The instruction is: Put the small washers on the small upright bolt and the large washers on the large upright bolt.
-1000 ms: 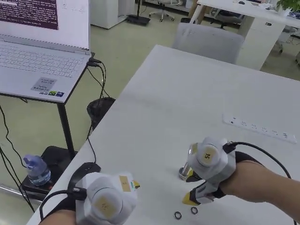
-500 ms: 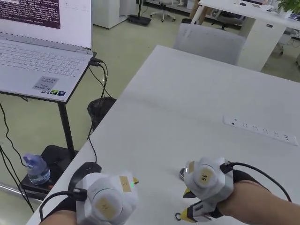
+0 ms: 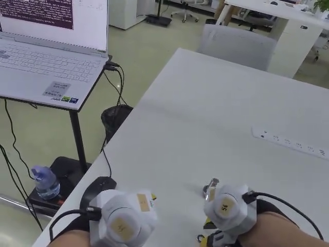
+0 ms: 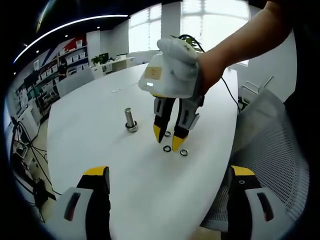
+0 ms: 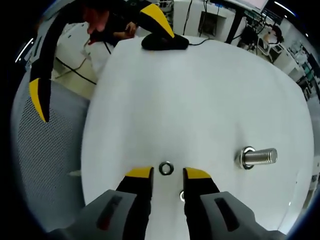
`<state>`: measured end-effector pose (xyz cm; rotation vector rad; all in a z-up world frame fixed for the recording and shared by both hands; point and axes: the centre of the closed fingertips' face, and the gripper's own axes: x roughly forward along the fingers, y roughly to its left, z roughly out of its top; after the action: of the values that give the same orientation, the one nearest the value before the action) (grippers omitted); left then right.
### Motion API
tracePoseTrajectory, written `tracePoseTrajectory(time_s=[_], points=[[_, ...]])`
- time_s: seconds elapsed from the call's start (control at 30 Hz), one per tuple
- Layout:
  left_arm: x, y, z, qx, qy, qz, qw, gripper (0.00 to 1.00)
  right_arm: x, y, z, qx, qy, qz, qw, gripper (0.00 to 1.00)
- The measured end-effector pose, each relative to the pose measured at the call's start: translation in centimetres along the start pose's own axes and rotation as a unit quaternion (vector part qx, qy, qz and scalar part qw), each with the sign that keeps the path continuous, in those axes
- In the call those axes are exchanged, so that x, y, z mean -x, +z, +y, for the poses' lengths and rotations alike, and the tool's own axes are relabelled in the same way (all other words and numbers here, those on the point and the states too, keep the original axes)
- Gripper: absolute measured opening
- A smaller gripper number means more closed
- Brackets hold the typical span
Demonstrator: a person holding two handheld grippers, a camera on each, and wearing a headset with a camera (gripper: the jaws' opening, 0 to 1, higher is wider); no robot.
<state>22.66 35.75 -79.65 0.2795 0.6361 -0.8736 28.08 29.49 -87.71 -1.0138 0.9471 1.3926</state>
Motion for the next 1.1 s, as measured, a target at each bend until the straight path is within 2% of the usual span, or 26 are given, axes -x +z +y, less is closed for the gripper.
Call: tracePoseTrajectory(time_s=[0.23,0.47,0.7,1.1], points=[[-0.02,0.32,0.13,0.003,0.001,-0.005,1.0,0.97,-0.48,-0.23,0.25,0.001,0.001,0.009,1.0,0.22],[0.13,0.08,0.17,0.005,0.003,-0.003,1.0,0.95,-0.49,-0.18,-0.18,0.003,-0.008,0.015,0.9998,0.19],[0.03,-0.14,-0.18,0.007,0.001,-0.002,1.0,0.92,-0.57,-0.24,0.3,0.008,-0.012,0.024,0.9996,0.15],[0.34,-0.33,-0.29,0.008,0.002,0.0,1.0,0.89,-0.62,-0.16,0.23,-0.001,-0.011,0.03,0.9995,0.14]])
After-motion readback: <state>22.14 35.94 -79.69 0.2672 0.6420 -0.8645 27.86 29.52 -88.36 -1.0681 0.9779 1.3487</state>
